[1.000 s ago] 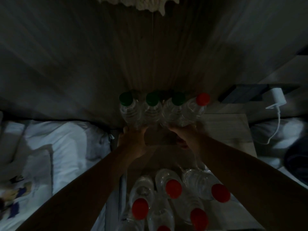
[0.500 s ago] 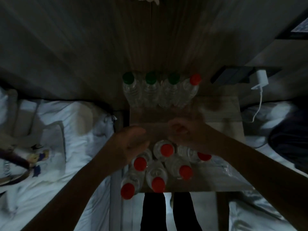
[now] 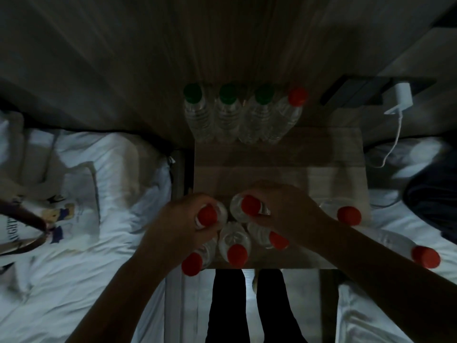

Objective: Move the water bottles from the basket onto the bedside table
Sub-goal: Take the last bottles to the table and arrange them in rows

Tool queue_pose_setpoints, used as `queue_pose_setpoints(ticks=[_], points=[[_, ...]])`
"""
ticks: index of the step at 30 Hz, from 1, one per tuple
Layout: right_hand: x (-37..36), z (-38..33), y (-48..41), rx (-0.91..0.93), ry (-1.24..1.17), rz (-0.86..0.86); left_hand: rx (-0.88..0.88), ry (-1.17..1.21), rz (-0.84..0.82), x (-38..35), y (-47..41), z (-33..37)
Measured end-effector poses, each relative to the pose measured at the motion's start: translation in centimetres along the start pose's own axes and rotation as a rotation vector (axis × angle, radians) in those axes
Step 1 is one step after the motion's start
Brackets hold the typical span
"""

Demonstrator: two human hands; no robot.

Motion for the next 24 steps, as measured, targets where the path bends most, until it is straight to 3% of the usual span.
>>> queue_pose_setpoints(ticks=[3, 15, 24], points=[[-0.2, 0.0, -0.3, 0.001, -0.001, -0.009, 0.056, -0.021, 0.136, 1.5, -0.9, -1.4], [1.1, 0.9, -3.1, -0.055, -0.261, 0.053, 0.033, 0.062, 0.240, 3.7, -3.3, -2.3], [5.9, 1.3, -7.5, -0.080, -0.223, 0.313, -0.012, -0.023, 0.387, 8.2, -7.2, -1.7]])
Point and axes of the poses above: each hand's wrist, its own y-axis away from the middle knuckle, its own x-axis out of the back of the hand, z = x × y, the point moved 10 cm from there along -y, towards the middle knuckle, and after that the axes turned 7 degrees about y, right-handed, at the moved point
